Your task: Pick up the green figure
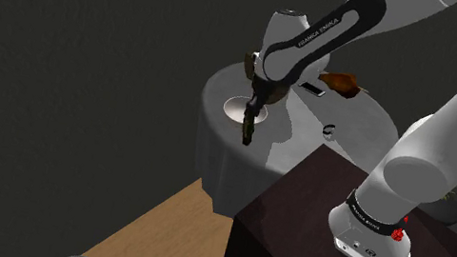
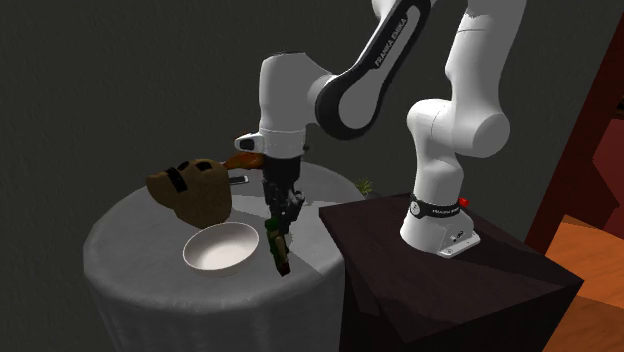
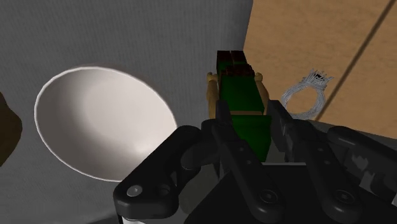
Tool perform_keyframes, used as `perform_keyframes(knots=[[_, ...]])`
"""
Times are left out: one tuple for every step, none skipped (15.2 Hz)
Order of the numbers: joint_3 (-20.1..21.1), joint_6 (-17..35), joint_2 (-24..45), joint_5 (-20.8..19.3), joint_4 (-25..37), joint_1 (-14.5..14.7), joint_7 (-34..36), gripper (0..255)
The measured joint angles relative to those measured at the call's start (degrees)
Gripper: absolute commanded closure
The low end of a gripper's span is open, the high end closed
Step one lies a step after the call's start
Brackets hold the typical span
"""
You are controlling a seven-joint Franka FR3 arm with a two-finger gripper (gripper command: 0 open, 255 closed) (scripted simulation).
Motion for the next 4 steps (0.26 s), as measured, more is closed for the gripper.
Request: perform_keyframes(knots=[[0.1,-0.9,-0.7,0.0,0.2,0.0,0.2,255],[0.1,-2.0,-1.5,-0.1,0.5,0.0,0.3,255],[0.0,-2.8,-2.1,-0.1,0.7,0.0,0.2,255],[0.0,-3.3,-2.4,-0.2,0.9,0.0,0.3,255]])
